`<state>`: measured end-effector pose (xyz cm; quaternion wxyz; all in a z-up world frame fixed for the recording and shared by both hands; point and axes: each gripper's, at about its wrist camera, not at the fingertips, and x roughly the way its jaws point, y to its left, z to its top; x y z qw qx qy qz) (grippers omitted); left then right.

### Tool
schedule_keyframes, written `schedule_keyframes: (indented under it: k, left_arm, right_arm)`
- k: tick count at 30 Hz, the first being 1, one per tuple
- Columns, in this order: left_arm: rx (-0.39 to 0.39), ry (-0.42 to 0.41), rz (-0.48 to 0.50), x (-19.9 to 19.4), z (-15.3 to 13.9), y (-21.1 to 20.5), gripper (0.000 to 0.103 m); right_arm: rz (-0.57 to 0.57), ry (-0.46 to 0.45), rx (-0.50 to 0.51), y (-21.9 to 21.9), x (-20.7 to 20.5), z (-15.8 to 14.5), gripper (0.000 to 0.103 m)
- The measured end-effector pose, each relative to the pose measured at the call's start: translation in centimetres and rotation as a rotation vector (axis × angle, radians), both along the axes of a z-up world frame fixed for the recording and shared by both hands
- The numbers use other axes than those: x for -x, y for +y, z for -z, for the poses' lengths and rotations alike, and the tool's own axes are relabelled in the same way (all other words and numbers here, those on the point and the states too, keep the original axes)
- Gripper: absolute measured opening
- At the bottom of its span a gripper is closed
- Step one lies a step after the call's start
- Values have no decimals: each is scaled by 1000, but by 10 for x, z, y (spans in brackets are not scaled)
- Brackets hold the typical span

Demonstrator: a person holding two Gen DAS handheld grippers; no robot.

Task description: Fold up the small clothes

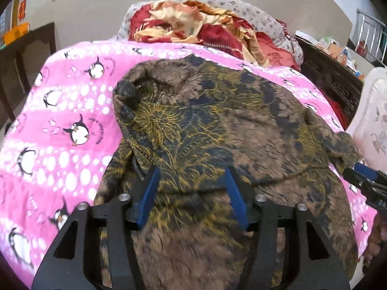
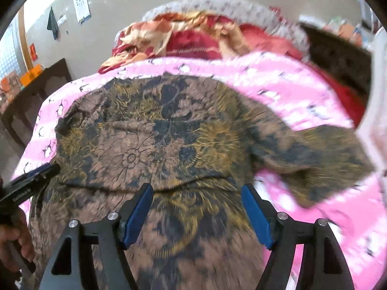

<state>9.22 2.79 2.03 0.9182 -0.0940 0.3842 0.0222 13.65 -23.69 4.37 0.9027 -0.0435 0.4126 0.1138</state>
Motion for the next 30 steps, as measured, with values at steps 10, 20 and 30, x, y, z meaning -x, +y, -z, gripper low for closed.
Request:
schedule_keyframes:
  k: [10,20,30]
  left_arm:
    - [-62,-3,44,8,15,-4,62]
    - [-116,63,-8,15,60,2,68]
    - [-110,65,-8,16,61,3,69]
  right_arm:
    - [36,-44,-51,-65,47,-15,73]
    - [531,105,-592,-327,-36,29,54]
    - [579,12,-729,-346,-84,71,26]
